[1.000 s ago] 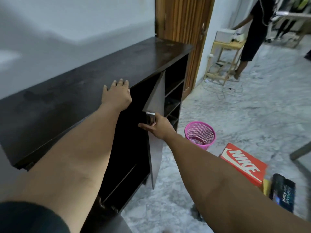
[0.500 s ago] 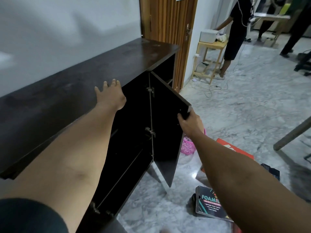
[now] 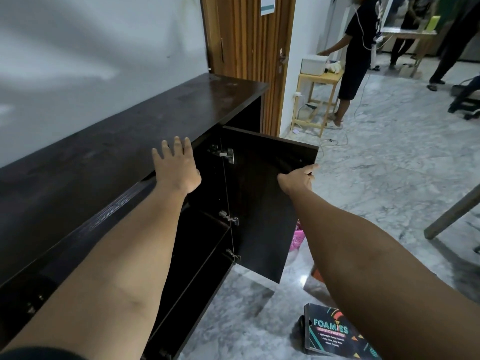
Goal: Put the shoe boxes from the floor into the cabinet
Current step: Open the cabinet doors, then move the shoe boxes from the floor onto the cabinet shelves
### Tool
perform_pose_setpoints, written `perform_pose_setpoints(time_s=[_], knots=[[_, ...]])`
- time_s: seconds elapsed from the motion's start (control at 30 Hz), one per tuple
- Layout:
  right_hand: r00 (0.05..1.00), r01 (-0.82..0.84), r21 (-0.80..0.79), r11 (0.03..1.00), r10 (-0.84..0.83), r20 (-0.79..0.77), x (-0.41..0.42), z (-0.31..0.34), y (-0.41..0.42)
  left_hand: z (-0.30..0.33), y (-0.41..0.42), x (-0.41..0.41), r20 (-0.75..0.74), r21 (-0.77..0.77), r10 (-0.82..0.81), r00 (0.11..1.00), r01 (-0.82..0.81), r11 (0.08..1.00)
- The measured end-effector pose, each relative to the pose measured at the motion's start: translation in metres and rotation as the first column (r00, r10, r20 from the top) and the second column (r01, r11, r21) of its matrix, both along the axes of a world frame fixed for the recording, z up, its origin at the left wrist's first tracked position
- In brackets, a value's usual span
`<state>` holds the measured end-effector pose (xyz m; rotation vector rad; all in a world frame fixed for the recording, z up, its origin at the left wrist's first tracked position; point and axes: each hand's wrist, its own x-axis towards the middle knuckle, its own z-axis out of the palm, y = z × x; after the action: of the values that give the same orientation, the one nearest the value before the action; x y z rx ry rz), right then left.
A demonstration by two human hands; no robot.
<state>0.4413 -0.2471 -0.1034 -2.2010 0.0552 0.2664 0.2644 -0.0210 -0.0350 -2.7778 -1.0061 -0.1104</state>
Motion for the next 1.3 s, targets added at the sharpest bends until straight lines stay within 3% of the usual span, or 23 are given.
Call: perform_pose_setpoints(time_s=[0.33, 0.53, 0.77, 0.93, 1.13, 1.3], knots=[[0.975, -0.221, -0.167, 0.961, 0.218, -0.032, 0.014, 0.0, -0.037, -0.011, -0.035, -0.003, -0.091, 0.061, -0.047, 0.995, 0.052, 0.997], [0.955, -0.293, -0.235, 0.927, 0.293, -0.039, -0.041, 0.008, -0.085, -0.022, -0.104, -0.019, -0.188, -0.162, -0.181, 0.965, 0.151, 0.975], [0.977, -0.21, -0.317, 0.925, 0.206, -0.044, -0.152, 0.006, -0.186, -0.021, -0.218, -0.068, -0.372, -0.301, -0.351, 0.859, 0.246, 0.921], [0.992, -0.122, -0.356, 0.926, 0.102, -0.074, -0.242, -0.022, -0.264, -0.037, -0.295, -0.136, -0.315, -0.411, -0.507, 0.802, 0.366, 0.835], [0.991, -0.098, -0.411, 0.907, 0.049, -0.129, -0.296, -0.073, -0.346, -0.058, -0.35, -0.197, -0.169, -0.349, -0.651, 0.74, 0.572, 0.742], [0.994, -0.054, -0.449, 0.892, 0.003, -0.112, -0.352, -0.037, -0.38, -0.062, -0.385, -0.206, -0.106, -0.406, -0.718, 0.687, 0.63, 0.662]])
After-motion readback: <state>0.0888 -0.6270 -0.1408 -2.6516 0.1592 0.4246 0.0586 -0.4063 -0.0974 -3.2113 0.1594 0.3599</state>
